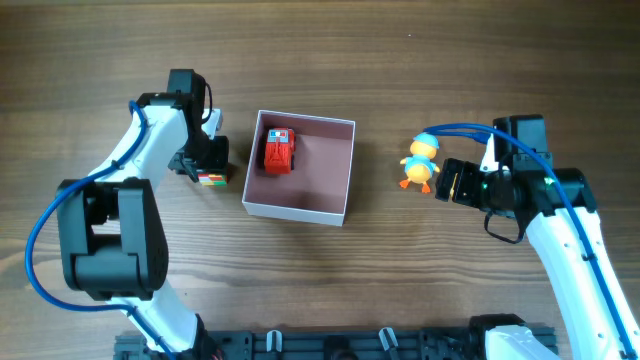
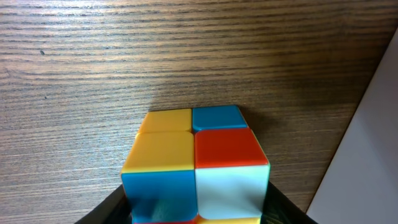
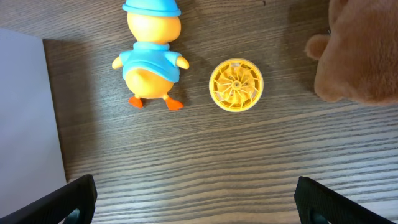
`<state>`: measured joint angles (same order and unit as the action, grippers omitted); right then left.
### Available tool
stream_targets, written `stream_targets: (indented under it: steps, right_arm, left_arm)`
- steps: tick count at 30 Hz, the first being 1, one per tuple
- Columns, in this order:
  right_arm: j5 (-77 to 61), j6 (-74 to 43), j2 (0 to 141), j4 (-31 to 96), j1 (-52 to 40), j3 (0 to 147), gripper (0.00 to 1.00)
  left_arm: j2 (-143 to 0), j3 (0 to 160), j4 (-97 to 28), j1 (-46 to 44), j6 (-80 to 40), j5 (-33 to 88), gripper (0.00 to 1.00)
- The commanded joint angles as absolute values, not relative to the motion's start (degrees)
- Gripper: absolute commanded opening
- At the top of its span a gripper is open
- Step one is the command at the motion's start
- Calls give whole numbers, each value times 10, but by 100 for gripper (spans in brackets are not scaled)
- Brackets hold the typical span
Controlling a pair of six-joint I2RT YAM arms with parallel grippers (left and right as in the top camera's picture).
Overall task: Pack container
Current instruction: 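Grasp the 2x2 colour cube with the left gripper, then carry the cube into the box beside the truck with the left gripper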
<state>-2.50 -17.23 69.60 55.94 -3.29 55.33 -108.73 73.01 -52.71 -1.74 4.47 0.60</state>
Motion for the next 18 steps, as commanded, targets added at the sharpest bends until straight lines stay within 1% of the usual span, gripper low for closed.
stream_targets:
  steps: [1, 3, 4, 5, 6, 8, 9, 12, 15, 18]
  right_arm:
    - [-13, -165, 699, 560, -35, 558, 100]
    - [-13, -165, 699, 560, -35, 558, 100]
    - [-13, -165, 699, 560, -35, 558, 100]
    - [-13, -165, 699, 560, -35, 558, 100]
    - [-13, -165, 699, 560, -35, 558, 100]
    - [-13, -165, 699, 559, -35, 558, 100]
    - [-13, -165, 699, 560, -35, 558, 100]
    - [-13, -165, 699, 560, -35, 558, 100]
    - [-13, -165, 699, 560, -35, 558, 100]
    - [-13, -165, 699, 562, -35, 558, 100]
  left_arm:
    - [-1092, 726, -532, -13, 51, 17, 43]
    - [-1092, 726, -532, -13, 51, 17, 38]
    - [-1092, 726, -532, -13, 51, 17, 33]
    - [-1092, 726, -533, -13, 51, 17, 25]
    - [-1092, 726, -534, -13, 51, 17, 22]
    - [-1092, 728, -534, -13, 51, 17, 13]
    - [-1091, 733, -538, -14, 51, 17, 4]
    - [-1088, 775, -577, -20, 51, 17, 4]
    - [-1071, 874, -653, -39, 47, 17, 4]
    - [-1039, 961, -686, -67, 7, 20, 4]
